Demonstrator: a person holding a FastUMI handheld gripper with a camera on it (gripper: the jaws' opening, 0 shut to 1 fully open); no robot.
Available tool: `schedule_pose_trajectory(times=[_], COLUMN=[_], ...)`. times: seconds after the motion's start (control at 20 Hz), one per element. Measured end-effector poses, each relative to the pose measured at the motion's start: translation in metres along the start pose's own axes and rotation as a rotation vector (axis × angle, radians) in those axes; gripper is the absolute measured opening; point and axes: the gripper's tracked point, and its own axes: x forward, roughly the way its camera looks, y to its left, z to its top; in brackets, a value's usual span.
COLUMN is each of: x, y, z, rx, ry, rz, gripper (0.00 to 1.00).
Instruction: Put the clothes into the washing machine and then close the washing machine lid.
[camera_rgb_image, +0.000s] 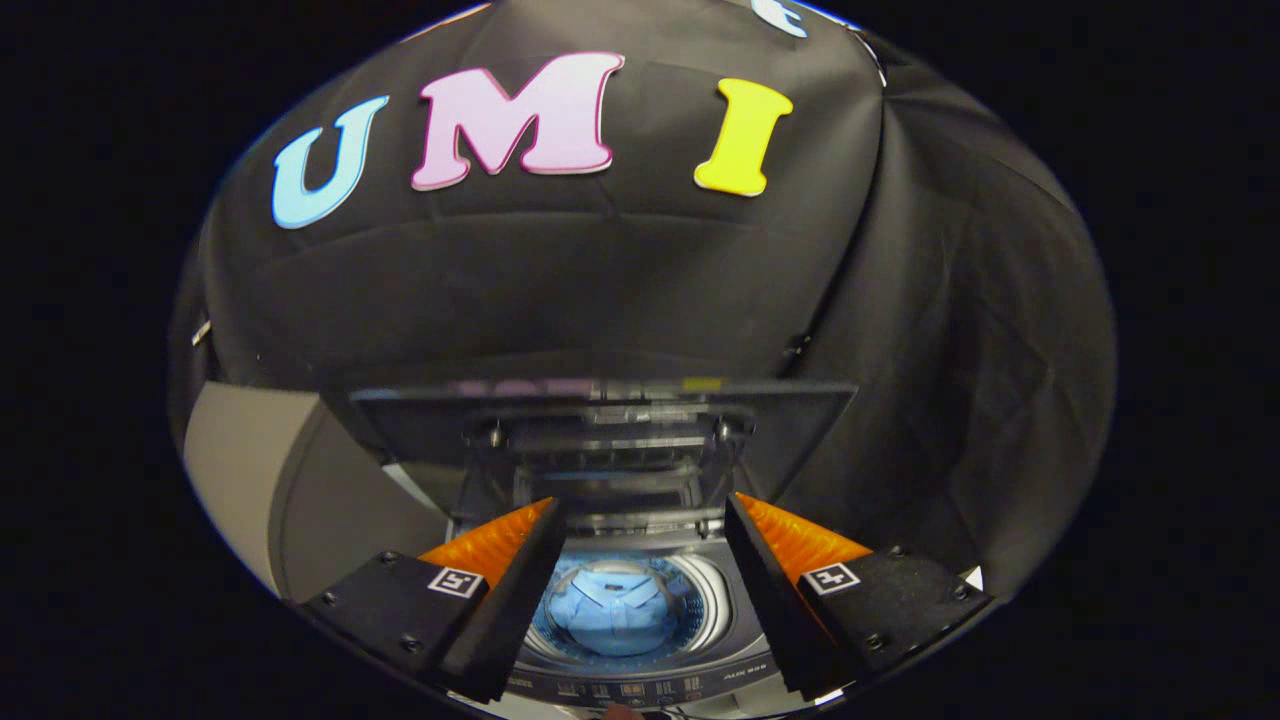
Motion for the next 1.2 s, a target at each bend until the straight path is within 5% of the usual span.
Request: schedule_pose_trajectory(times=[0.4, 0.75, 1.2], x=[0.03, 0.069, 0.045], y=[0.004, 0.01, 0.004], z=[0.082, 0.054, 0.042], rx=[0.029, 0.009, 0.04], ry=[-0.073, 0.062, -0.071], rz=[0.008, 0.019, 0.015], gripper=[0.99, 0.99, 1.0])
